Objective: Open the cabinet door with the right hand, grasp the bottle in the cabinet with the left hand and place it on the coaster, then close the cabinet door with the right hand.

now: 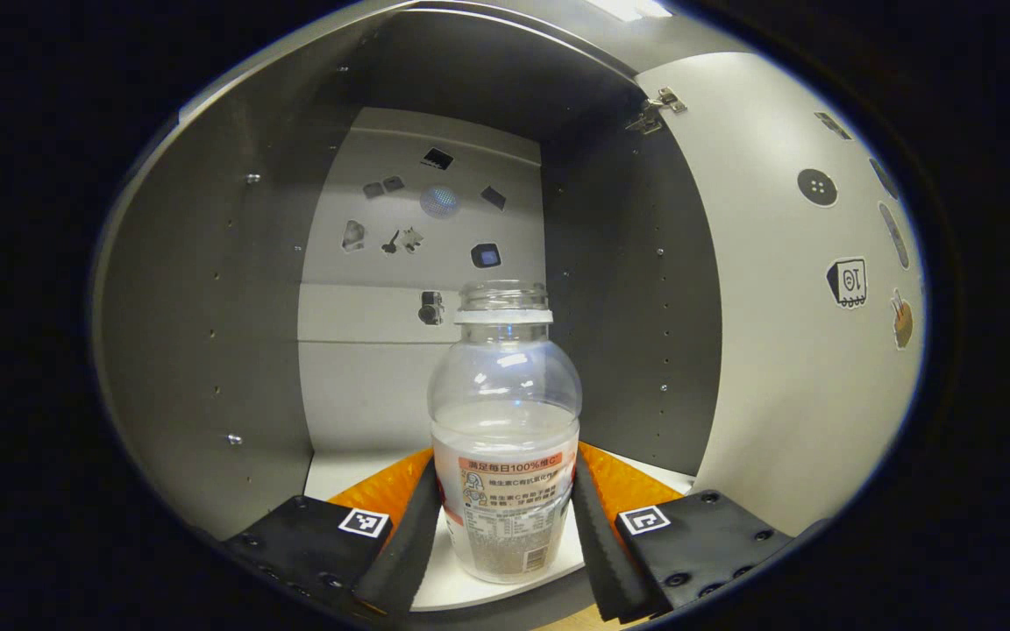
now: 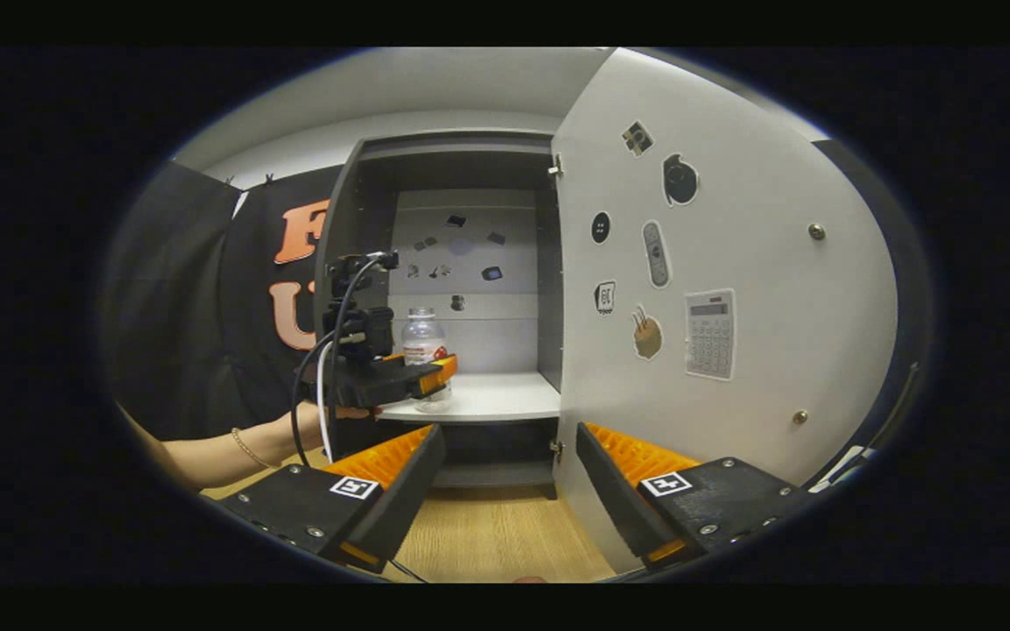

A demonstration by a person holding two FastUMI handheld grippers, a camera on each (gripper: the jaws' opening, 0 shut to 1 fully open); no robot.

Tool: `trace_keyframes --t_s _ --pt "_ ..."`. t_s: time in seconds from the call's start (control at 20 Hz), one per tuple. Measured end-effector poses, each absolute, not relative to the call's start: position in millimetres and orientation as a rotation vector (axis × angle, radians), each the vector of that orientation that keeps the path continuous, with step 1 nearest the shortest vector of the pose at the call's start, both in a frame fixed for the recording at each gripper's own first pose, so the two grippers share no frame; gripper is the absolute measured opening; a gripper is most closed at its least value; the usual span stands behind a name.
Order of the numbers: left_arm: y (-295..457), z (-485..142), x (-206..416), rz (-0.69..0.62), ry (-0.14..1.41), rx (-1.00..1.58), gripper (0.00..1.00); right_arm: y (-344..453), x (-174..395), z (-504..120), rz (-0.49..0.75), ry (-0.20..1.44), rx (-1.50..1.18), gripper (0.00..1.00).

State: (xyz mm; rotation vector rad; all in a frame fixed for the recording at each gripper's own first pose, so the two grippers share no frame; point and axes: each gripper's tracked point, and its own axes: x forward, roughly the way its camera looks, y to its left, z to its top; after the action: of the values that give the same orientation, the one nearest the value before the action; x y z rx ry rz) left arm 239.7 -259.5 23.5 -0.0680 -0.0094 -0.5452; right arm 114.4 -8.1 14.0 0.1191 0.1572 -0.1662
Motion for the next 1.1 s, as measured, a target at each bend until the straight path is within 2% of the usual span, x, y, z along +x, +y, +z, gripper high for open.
trace_keyframes --t_s 0.55,0.7,0.75,0.8,1.05,1.1 --pt "-198 24 136 -0.508 -0.049 -0.067 0.81 22 108 16 -0.054 0.144 0.139 0.93" --pt "-179 0 102 -0.494 -0.042 -0.051 0.80 35 105 11 -0.014 0.162 0.136 0.93" --pt "-174 -9 95 -0.487 -0.033 -0.053 0.80 39 102 9 -0.001 0.172 0.131 0.89" --pt "-167 -19 87 -0.477 -0.025 -0.059 0.82 41 101 9 0.004 0.176 0.121 0.93" --pt "-120 -91 51 -0.367 0.020 -0.073 0.82 50 96 0 0.014 0.218 0.073 0.93" --pt "-112 -108 44 -0.351 0.035 -0.063 0.79 52 95 -2 0.015 0.229 0.063 0.93"
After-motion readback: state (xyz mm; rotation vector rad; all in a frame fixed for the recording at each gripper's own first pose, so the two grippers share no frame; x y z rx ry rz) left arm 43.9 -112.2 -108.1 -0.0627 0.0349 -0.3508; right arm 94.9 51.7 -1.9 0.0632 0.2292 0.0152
